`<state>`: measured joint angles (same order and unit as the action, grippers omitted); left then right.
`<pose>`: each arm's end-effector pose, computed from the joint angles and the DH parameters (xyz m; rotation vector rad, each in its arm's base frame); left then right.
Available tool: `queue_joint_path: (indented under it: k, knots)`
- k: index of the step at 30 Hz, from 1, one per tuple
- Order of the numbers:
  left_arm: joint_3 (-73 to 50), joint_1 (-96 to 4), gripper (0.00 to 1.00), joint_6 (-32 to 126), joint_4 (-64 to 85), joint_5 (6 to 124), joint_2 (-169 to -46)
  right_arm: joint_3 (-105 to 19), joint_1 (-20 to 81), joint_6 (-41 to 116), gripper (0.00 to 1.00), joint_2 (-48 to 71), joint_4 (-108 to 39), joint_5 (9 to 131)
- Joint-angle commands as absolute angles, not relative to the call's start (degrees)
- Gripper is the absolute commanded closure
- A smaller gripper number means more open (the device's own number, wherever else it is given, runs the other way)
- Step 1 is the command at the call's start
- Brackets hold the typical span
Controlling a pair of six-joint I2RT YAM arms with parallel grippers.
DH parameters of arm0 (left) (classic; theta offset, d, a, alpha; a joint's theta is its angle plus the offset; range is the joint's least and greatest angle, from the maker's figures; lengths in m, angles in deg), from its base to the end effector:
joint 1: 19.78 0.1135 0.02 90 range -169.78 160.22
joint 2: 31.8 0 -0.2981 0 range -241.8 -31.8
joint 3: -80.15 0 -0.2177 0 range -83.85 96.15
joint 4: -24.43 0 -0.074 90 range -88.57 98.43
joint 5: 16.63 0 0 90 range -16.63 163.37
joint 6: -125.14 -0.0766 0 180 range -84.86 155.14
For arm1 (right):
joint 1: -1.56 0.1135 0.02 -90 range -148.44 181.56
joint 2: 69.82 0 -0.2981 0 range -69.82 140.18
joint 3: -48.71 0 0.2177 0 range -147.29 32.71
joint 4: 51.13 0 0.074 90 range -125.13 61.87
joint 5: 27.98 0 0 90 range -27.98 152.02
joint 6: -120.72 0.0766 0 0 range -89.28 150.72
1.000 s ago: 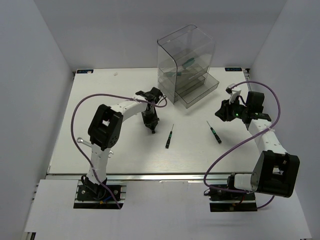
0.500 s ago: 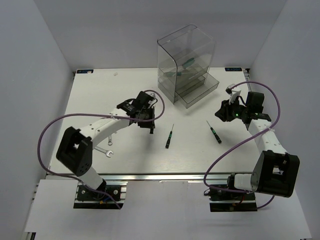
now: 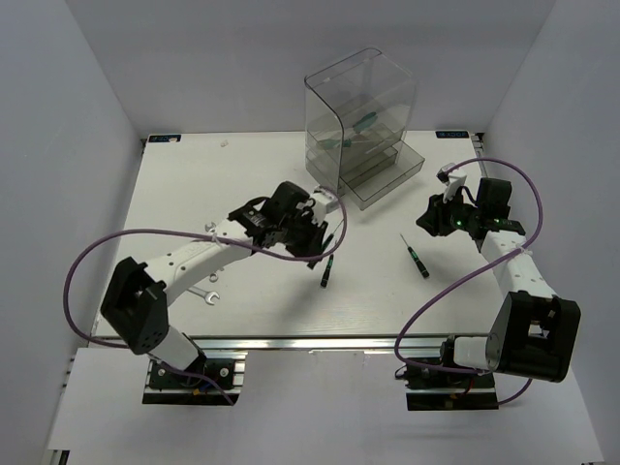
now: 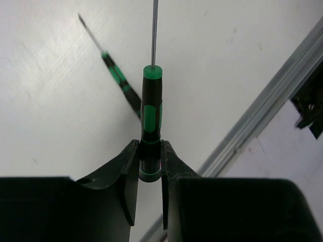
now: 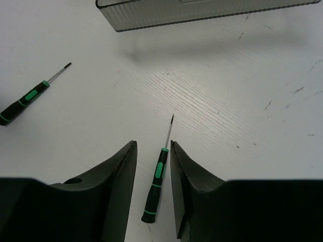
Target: Sort the tools into containers
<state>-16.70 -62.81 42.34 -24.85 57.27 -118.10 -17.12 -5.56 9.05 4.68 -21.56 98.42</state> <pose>0.2107 -0.2258 0.2820 0.9102 2.4127 -0.7017 0.2657 0.0126 0.2840 -0.5962 2.0340 0.4141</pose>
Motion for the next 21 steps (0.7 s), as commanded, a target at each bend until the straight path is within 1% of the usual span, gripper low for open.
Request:
queue_joint_path:
  k: [1,3,6,8,10,13,14,17,21]
  knots:
    - [-7.85,-62.85,1.00,35.94,-22.33,57.19,-121.16,-18.18,-5.74,8.22,0.62,4.54,-21.33,98.76]
    - [-0.93,-62.94,1.00,32.79,-22.42,57.54,-127.29,-17.92,-5.74,8.22,0.62,4.19,-21.24,98.15]
    - [4.29,-63.03,1.00,30.93,-20.32,60.18,-133.72,-17.05,-5.74,8.22,0.62,3.22,-21.50,96.39]
    - [10.52,-63.11,1.00,29.26,-19.69,61.93,-139.42,-16.08,-5.74,7.79,0.62,2.25,-21.59,95.34]
    - [17.53,-63.29,1.00,28.55,-19.79,63.08,-143.14,-15.55,-5.74,7.43,0.61,1.38,-21.77,94.98]
    - [23.79,-63.82,1.00,27.06,-19.35,64.84,-149.63,-14.85,-5.65,7.34,0.60,0.76,-21.77,94.72]
    - [27.64,-63.99,1.00,26.88,-19.26,65.02,-151.14,-14.76,-5.73,7.34,0.60,0.67,-21.77,94.72]
    - [34.24,-64.43,1.00,26.09,-17.94,66.68,-155.89,-14.23,-5.74,7.17,0.60,0.32,-21.59,94.63]
    - [40.23,-64.96,1.00,24.68,-16.37,70.11,-159.93,-13.18,-5.73,6.38,0.60,-0.21,-21.59,94.28]
